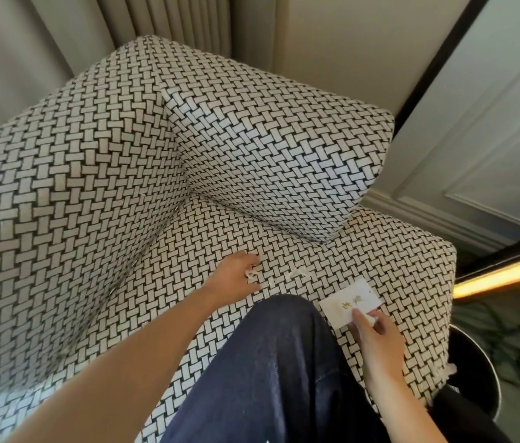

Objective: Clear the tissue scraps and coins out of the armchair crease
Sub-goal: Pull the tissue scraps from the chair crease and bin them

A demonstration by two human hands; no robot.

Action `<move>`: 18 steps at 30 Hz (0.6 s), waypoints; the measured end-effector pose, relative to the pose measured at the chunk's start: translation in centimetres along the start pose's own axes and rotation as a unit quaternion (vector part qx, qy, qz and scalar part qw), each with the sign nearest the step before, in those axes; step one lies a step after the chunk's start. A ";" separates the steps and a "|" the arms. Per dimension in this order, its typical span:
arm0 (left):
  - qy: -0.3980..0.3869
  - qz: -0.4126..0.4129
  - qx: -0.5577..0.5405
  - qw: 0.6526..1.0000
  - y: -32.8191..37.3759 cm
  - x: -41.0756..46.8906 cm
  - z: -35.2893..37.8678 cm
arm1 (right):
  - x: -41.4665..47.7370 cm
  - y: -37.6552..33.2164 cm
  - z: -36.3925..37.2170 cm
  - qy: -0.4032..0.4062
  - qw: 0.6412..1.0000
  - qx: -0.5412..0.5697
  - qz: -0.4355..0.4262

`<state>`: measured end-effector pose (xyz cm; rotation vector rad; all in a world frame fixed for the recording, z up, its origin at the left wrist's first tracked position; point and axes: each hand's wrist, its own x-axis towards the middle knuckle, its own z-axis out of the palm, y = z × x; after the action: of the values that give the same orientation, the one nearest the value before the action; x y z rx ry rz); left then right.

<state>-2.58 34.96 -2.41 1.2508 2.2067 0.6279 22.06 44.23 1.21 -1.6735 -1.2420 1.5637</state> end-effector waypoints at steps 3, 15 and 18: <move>-0.006 0.004 0.043 0.999 -0.1 -0.3 0.2 | -0.2 0.1 -0.2 -0.001 1.000 0.007 0.003; 0.127 -0.126 0.036 0.983 0.0 -1.4 1.4 | -0.6 -0.9 -2.0 0.018 0.999 0.036 0.013; 0.114 -0.147 0.051 0.981 0.4 -1.2 1.3 | -0.8 -1.1 -2.1 0.019 0.999 0.046 0.014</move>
<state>-0.97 34.32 -2.93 0.9093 2.5777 0.5678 23.86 44.49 2.92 -1.6613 -1.1160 1.5739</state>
